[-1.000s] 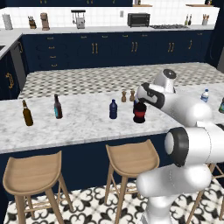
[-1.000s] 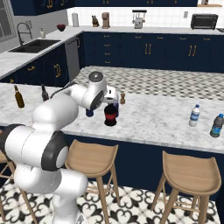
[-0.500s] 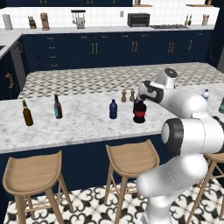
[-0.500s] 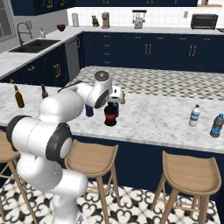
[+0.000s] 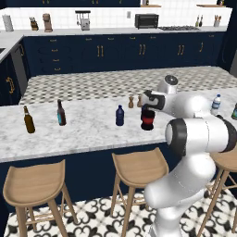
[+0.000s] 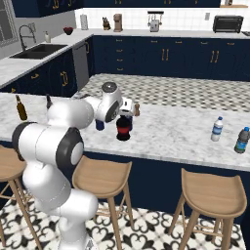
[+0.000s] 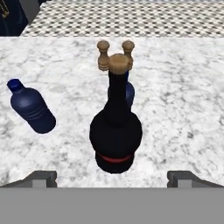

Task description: Move the plastic bottles in the middle to the plastics group, and the glass bottles in the middle to the glass group.

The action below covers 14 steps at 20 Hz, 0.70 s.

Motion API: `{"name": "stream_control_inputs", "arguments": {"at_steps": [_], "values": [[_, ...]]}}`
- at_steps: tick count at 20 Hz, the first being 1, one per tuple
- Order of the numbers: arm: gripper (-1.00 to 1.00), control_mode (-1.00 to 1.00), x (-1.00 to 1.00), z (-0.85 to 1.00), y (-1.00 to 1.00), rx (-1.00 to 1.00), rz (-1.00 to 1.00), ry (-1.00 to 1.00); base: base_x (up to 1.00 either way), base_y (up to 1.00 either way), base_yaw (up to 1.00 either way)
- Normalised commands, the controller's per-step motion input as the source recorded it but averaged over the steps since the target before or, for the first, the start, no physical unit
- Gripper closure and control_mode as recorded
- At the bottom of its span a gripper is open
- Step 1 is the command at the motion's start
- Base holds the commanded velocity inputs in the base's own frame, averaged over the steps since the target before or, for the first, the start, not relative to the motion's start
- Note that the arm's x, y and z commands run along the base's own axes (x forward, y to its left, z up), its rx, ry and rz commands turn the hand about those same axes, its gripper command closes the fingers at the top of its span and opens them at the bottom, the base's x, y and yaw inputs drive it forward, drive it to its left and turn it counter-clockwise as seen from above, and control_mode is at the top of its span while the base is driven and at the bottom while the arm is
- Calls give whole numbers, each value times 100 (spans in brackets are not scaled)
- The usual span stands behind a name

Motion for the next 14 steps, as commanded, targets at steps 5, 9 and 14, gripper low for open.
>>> {"name": "stream_control_inputs", "arguments": {"at_steps": [5, 9, 14], "values": [[-100, -100, 32, -2, -5, 0, 0, 0, 0, 0, 0], [-100, -100, 24, -13, -1, 0, 0, 0, 0, 0, 0], [-100, -100, 18, -29, -7, 0, 0, 3, 0, 0, 0]]}}
